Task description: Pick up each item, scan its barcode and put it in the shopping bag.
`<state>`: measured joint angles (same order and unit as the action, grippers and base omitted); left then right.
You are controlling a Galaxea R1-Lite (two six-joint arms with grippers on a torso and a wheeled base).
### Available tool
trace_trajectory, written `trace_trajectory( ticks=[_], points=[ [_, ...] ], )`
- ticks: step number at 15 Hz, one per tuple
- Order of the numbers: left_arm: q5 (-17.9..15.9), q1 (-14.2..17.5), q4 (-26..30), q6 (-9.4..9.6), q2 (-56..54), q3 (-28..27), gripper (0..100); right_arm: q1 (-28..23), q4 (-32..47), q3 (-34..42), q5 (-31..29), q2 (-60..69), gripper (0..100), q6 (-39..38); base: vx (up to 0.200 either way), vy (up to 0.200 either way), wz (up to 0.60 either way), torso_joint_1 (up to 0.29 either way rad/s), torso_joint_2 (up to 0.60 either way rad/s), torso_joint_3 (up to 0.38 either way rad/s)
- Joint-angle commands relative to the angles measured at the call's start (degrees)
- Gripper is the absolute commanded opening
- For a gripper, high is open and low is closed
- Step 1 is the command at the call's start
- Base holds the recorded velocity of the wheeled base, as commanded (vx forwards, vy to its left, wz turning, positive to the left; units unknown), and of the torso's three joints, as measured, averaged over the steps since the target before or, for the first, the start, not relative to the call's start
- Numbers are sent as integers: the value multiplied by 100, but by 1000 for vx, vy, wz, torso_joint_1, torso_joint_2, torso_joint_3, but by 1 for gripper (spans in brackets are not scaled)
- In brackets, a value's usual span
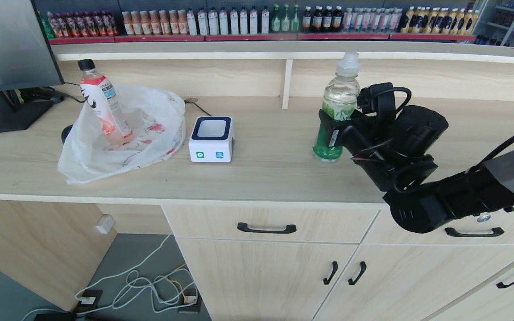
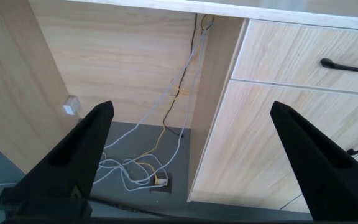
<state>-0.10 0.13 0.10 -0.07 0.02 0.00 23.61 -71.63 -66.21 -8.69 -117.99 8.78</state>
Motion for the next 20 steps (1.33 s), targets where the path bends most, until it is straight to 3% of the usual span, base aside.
trace_trajectory(
  ticks=[1, 5, 14, 16, 20],
  points=[
    [1, 4, -1, -1, -2, 0, 100, 3, 9, -121, -1, 40, 0, 1, 0, 0, 0, 0, 0, 0],
    [10, 4, -1, -1, -2, 0, 100, 3, 492, -314, 105, 286, 0, -8, 0, 0, 0, 0, 0, 0],
    [1, 4, -1, -1, -2, 0, 100, 38, 501, -419, 113, 620, 0, -34, 0, 0, 0, 0, 0, 0],
    [1, 4, -1, -1, -2, 0, 100, 82, 492, -226, 113, 857, 0, -43, 0, 0, 0, 0, 0, 0],
    [10, 4, -1, -1, -2, 0, 100, 355, 404, 890, 105, 1665, 0, -157, 0, 0, 0, 0, 0, 0]
  ],
)
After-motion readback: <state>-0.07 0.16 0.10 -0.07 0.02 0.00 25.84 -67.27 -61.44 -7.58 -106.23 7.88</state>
